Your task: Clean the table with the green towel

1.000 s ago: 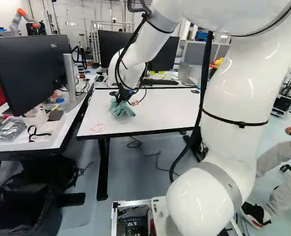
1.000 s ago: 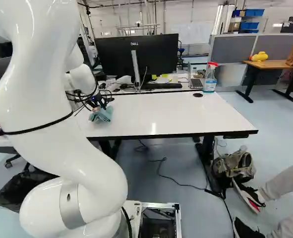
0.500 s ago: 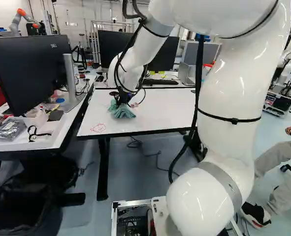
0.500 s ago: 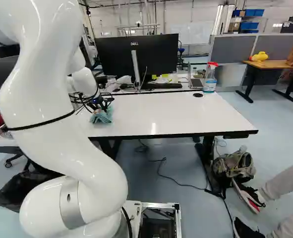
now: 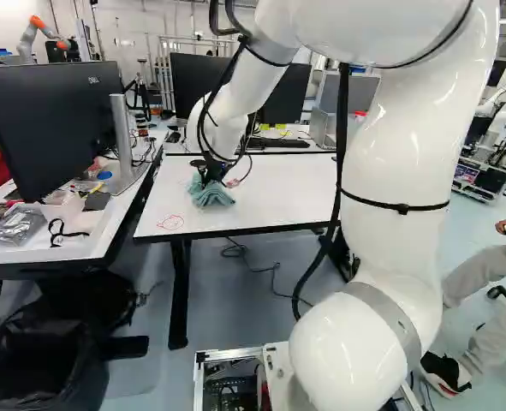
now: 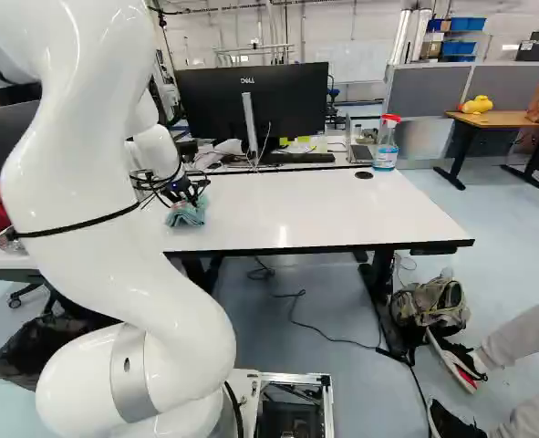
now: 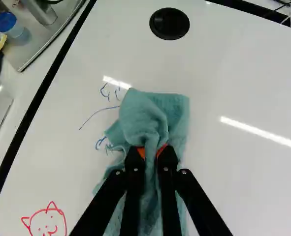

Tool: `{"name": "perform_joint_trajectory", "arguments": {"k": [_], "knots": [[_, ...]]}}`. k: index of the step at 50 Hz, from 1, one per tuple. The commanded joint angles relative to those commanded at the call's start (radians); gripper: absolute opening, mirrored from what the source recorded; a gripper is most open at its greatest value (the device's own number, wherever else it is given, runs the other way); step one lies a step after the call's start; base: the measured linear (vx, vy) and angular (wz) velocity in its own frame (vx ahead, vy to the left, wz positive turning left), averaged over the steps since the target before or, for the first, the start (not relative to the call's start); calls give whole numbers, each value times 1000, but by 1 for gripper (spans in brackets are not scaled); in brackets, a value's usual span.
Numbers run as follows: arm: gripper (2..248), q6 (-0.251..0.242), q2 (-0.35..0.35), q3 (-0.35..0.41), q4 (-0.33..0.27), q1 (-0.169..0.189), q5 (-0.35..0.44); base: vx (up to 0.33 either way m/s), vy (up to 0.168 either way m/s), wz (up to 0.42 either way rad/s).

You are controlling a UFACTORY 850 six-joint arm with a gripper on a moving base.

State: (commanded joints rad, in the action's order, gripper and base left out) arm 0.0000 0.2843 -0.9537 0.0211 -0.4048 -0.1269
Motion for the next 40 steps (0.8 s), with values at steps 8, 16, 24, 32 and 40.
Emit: {"name": "perform_joint_trajectory", "arguments": {"k": [8,16,24,32,40], "knots": [[42,0,34,-42,0,-7,0,0,0,0],[42,0,71,-88,0,-15,0,0,0,0],[42,0,107,-134,0,-23,0,0,0,0],[42,0,136,-172,0,-36,0,0,0,0],[42,0,151,-191,0,-57,0,0,0,0]]}}
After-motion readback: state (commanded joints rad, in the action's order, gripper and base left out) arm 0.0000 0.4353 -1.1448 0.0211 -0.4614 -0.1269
